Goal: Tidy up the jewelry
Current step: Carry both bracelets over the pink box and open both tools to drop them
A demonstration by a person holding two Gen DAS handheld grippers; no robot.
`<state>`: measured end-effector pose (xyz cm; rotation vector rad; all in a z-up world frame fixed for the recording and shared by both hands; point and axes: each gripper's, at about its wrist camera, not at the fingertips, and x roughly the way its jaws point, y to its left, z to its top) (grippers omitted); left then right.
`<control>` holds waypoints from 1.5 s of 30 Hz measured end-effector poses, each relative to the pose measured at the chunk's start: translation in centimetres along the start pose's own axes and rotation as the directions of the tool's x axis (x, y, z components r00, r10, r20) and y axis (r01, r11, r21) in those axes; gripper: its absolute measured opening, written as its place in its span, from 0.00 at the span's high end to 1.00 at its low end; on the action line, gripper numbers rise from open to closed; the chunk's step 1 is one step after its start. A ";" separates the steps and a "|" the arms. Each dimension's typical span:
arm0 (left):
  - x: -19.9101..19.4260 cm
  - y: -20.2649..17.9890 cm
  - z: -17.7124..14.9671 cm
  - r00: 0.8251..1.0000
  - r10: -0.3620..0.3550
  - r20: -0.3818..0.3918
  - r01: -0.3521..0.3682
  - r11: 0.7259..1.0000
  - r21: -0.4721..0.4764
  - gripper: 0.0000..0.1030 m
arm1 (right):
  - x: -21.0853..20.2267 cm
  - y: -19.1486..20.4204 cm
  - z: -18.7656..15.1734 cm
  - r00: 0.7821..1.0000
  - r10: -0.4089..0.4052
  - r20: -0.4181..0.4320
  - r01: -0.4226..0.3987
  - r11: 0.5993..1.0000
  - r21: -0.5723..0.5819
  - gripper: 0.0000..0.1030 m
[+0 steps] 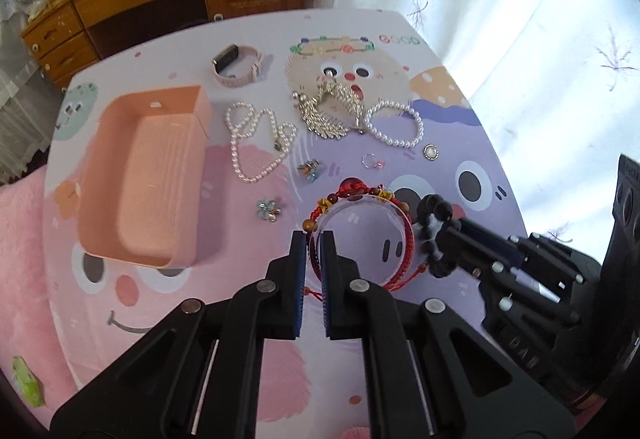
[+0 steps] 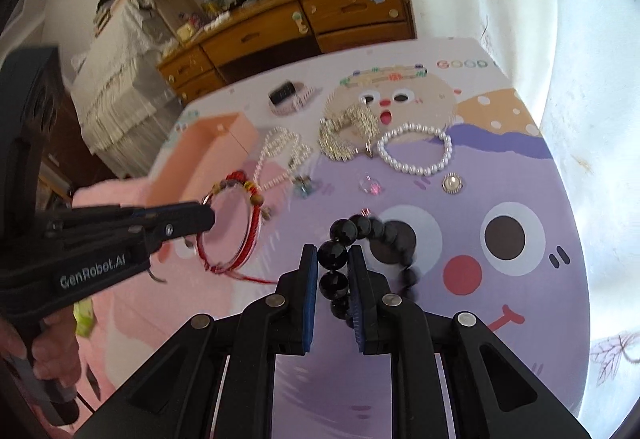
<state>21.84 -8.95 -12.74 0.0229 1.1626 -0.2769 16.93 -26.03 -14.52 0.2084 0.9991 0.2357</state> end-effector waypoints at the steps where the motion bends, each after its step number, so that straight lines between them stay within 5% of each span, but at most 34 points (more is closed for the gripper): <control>1: -0.9 0.4 -0.2 1.000 -0.002 0.011 0.002 1.000 0.014 0.95 | -0.6 0.4 0.3 1.000 0.002 0.012 -0.002 1.000 0.015 0.86; 19: -11.5 12.5 -0.6 0.993 -0.027 0.116 0.011 0.991 0.133 0.95 | -6.7 15.6 3.6 0.972 0.086 0.219 -0.094 0.995 0.025 0.86; 29: -9.9 18.9 2.4 0.995 -0.003 0.097 -0.012 0.988 0.152 0.95 | -3.7 25.5 4.8 0.967 0.112 0.227 -0.109 0.994 -0.027 0.86; 39: -5.5 20.9 4.7 0.999 0.010 0.053 -0.017 0.989 0.145 0.95 | 0.9 29.8 5.8 0.979 0.081 0.186 -0.084 0.996 0.004 0.85; 45: -4.4 21.5 5.2 1.000 0.015 0.010 -0.016 0.995 0.102 0.91 | 1.9 28.0 6.2 0.980 0.030 0.195 -0.047 0.995 0.082 0.48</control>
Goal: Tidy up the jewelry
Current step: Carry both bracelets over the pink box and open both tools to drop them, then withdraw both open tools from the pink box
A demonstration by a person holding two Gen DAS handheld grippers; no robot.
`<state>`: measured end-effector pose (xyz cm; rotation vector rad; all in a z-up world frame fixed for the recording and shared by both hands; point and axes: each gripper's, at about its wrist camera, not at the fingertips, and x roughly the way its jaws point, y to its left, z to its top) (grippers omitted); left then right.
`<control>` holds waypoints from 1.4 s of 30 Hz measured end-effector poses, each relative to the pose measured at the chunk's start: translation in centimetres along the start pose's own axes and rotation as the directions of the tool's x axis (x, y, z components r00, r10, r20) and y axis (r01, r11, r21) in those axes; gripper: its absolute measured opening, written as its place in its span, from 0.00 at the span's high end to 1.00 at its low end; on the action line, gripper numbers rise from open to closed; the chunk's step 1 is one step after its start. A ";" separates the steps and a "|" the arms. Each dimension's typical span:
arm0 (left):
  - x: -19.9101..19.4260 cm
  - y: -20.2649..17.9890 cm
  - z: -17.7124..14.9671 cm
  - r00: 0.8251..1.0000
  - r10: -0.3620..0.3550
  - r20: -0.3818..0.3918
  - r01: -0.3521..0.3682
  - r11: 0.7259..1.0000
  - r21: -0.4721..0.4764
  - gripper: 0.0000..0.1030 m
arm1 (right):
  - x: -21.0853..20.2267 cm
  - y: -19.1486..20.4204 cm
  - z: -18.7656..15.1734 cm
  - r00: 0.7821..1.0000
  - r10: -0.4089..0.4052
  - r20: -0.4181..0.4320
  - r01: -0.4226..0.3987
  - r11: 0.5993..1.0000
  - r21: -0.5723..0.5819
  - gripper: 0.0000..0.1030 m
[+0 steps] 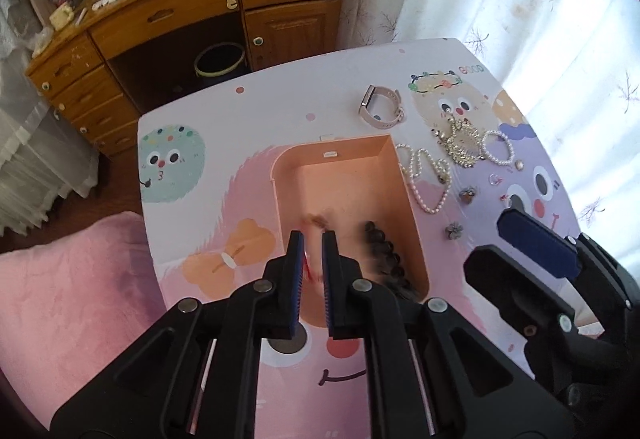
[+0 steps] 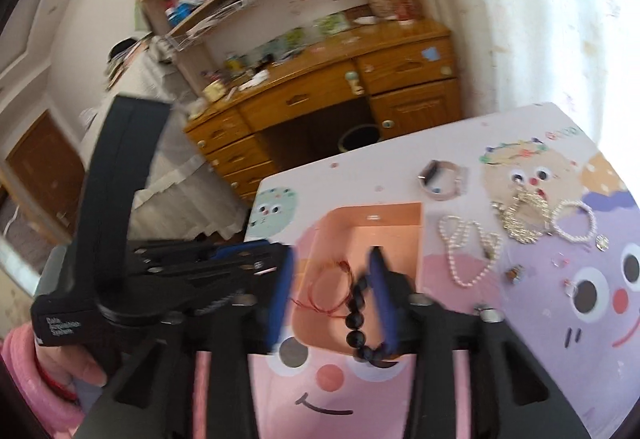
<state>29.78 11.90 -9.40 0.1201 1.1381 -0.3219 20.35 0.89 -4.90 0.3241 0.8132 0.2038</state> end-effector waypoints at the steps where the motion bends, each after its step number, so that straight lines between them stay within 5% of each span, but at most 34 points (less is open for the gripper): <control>1: -0.2 0.1 0.0 1.000 -0.002 0.006 0.002 1.000 0.002 0.89 | -0.2 -0.3 0.0 1.000 0.004 0.010 -0.005 1.000 0.015 0.42; 5: -1.5 -0.2 -0.5 0.998 0.021 0.055 -0.022 1.000 0.019 0.42 | -1.1 -1.3 -0.2 0.999 -0.012 0.037 0.010 0.999 0.053 0.34; 6: -1.8 -0.3 -0.6 0.998 0.021 0.067 -0.022 1.000 0.021 0.39 | -1.3 -1.6 -0.4 0.999 -0.019 0.039 0.016 0.998 0.062 0.33; 13: -2.4 -1.9 -2.5 0.999 -0.011 0.051 0.009 0.999 0.034 0.38 | -2.9 -5.5 -3.0 0.998 -0.059 -0.010 0.060 0.990 0.126 0.26; 21: -0.5 -4.9 -7.8 0.995 -0.066 -0.073 0.067 0.998 0.020 0.38 | -4.5 -12.1 -10.1 0.979 -0.124 -0.159 0.159 0.961 0.228 0.22; 26: 0.8 -6.9 -10.9 0.986 -0.055 -0.157 0.060 0.998 0.029 0.38 | -5.2 -16.5 -13.1 0.949 -0.172 -0.264 0.243 0.933 0.267 0.20; 32: 1.5 -9.5 -12.9 0.981 -0.015 -0.194 0.022 0.999 0.035 0.38 | -5.5 -22.6 -15.0 0.882 -0.235 -0.409 0.371 0.881 0.295 0.18; 37: 2.6 -12.2 -13.2 0.970 -0.053 -0.239 0.052 0.999 -0.010 0.38 | -5.6 -27.1 -14.2 0.847 -0.239 -0.475 0.417 0.853 0.314 0.18; 42: 4.0 -15.0 -12.0 0.966 -0.070 -0.250 0.055 0.996 -0.069 0.38 | -4.9 -30.3 -12.3 0.828 -0.244 -0.505 0.418 0.870 0.264 0.18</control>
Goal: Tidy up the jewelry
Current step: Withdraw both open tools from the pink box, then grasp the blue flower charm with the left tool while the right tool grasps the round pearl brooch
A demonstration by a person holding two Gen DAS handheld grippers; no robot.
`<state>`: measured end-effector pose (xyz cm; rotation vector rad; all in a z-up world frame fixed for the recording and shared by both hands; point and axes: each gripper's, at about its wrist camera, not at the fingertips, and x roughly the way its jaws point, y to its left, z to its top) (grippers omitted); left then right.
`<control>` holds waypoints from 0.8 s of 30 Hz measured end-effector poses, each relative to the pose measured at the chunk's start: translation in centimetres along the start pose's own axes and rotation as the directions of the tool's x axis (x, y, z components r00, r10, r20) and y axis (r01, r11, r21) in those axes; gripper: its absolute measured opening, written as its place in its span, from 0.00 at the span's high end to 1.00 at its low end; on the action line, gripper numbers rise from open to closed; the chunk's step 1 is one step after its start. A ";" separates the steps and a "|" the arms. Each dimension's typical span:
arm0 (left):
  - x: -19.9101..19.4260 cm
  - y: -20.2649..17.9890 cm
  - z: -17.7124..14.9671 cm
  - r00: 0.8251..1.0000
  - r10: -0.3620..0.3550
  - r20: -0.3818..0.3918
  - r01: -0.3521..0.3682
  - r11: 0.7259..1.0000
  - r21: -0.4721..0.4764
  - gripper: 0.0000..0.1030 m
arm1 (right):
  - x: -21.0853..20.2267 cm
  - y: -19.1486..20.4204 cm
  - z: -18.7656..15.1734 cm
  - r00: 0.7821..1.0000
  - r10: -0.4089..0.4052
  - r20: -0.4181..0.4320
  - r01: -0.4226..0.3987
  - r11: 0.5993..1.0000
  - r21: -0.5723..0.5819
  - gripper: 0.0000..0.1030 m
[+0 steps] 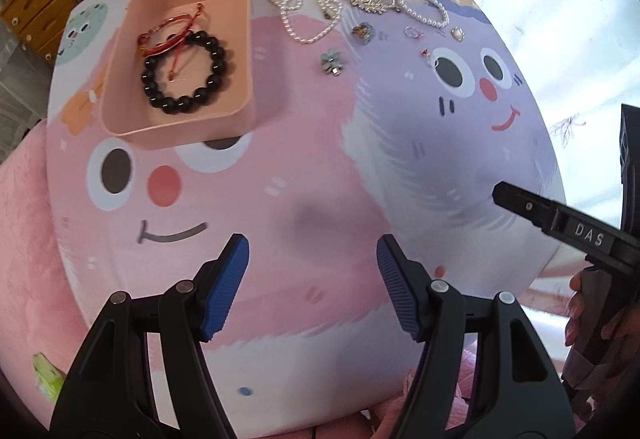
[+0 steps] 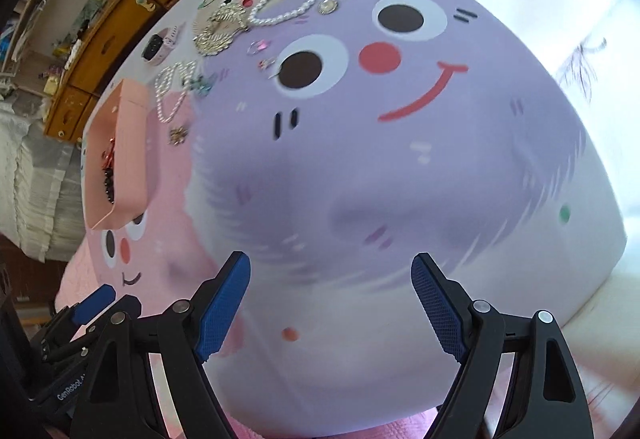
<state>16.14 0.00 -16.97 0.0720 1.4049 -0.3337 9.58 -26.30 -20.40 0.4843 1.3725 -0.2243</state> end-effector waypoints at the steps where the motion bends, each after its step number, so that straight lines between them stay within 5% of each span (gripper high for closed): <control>1: 0.2 -0.4 0.4 1.000 -0.003 -0.002 0.003 1.000 -0.013 0.38 | 0.0 -0.2 0.5 1.000 -0.002 -0.002 0.002 1.000 -0.014 0.18; 11: 3.7 -2.6 4.3 1.000 0.015 -0.006 -0.016 0.979 -0.202 0.38 | 0.1 -2.5 6.7 0.996 -0.060 0.064 0.070 0.983 -0.171 0.19; 17: 5.0 -2.7 6.4 0.993 0.077 0.091 -0.045 0.949 -0.311 0.38 | 0.8 -2.1 10.2 0.988 -0.013 0.155 0.054 0.963 -0.264 0.25; 24: 6.0 -3.4 8.7 0.970 0.163 0.180 -0.101 0.945 -0.313 0.41 | 1.7 0.4 12.8 0.950 0.100 0.296 0.024 0.921 -0.389 0.35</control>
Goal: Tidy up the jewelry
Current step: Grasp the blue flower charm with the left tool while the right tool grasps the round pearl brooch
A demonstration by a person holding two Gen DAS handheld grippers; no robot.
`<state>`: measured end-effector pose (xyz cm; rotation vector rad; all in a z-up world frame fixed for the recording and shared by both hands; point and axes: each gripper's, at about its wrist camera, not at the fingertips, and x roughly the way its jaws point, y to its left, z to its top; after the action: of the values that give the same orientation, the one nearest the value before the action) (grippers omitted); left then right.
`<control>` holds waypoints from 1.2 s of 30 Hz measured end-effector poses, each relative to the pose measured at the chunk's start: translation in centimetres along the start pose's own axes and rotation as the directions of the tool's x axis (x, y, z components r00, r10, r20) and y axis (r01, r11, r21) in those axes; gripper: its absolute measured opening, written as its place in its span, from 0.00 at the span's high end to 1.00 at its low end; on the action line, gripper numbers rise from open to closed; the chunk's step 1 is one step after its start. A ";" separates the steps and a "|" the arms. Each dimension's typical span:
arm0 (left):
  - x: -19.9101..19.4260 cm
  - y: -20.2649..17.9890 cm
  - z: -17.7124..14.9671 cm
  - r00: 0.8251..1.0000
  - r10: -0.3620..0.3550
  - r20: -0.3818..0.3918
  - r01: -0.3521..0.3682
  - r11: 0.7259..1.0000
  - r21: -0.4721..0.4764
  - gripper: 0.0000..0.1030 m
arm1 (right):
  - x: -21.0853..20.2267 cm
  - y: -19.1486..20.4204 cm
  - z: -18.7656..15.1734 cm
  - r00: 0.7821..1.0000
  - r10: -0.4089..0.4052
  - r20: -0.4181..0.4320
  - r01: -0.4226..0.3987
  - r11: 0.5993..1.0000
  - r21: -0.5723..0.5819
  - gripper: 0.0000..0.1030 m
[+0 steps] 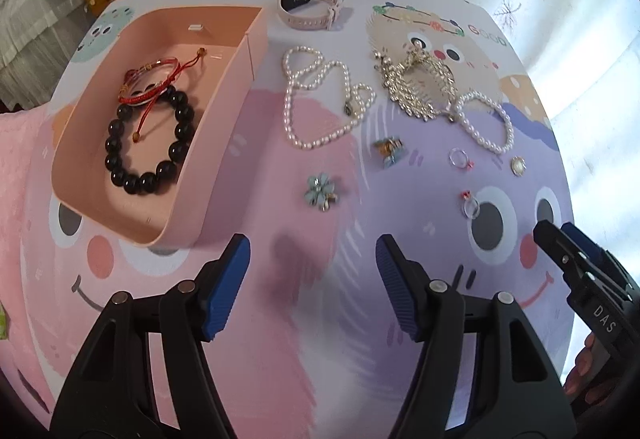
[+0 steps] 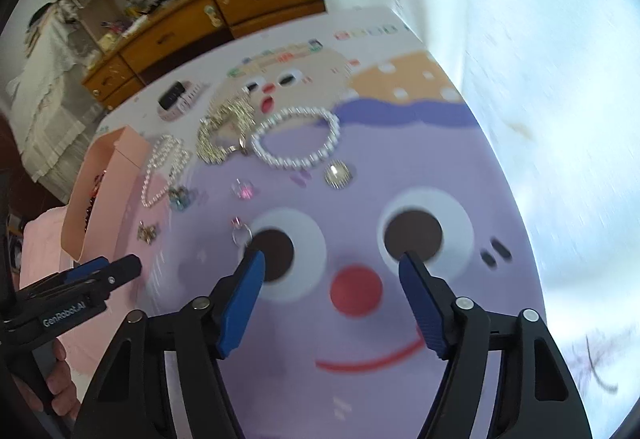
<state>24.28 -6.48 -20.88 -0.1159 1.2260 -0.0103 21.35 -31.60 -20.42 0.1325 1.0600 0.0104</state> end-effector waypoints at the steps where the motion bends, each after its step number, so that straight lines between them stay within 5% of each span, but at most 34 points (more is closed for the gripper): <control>1: 0.3 -0.1 0.2 1.000 0.004 0.011 -0.004 1.000 -0.013 0.42 | 0.3 0.4 0.3 1.000 -0.006 0.028 0.006 1.000 -0.029 0.39; 8: 1.0 -0.5 0.5 0.992 0.049 0.118 -0.048 0.999 -0.015 0.47 | 2.9 2.1 0.8 0.993 -0.062 0.102 0.078 0.984 -0.162 0.52; 15: 2.6 -0.4 0.8 0.992 0.075 0.101 -0.070 0.996 -0.056 0.59 | 4.7 1.3 1.6 0.989 -0.091 0.121 0.109 0.983 -0.149 0.54; 22: 2.7 -0.1 0.6 0.989 0.081 0.123 -0.073 0.995 -0.067 0.60 | 5.7 1.3 2.4 0.989 -0.100 0.106 0.117 0.978 -0.171 0.70; 27: 2.6 0.1 0.6 0.988 0.086 0.131 -0.077 0.995 -0.069 0.83 | 5.8 1.6 2.5 0.990 -0.098 0.099 0.116 0.975 -0.190 0.83; 36: 2.2 0.7 0.5 0.991 0.048 0.127 -0.038 0.996 -0.078 0.86 | 4.7 1.9 2.1 0.998 -0.057 0.041 0.065 0.976 -0.209 0.87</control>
<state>25.41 -5.88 -22.84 -0.1541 1.0995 0.0802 25.57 -29.56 -23.29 -0.0913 1.0209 0.0646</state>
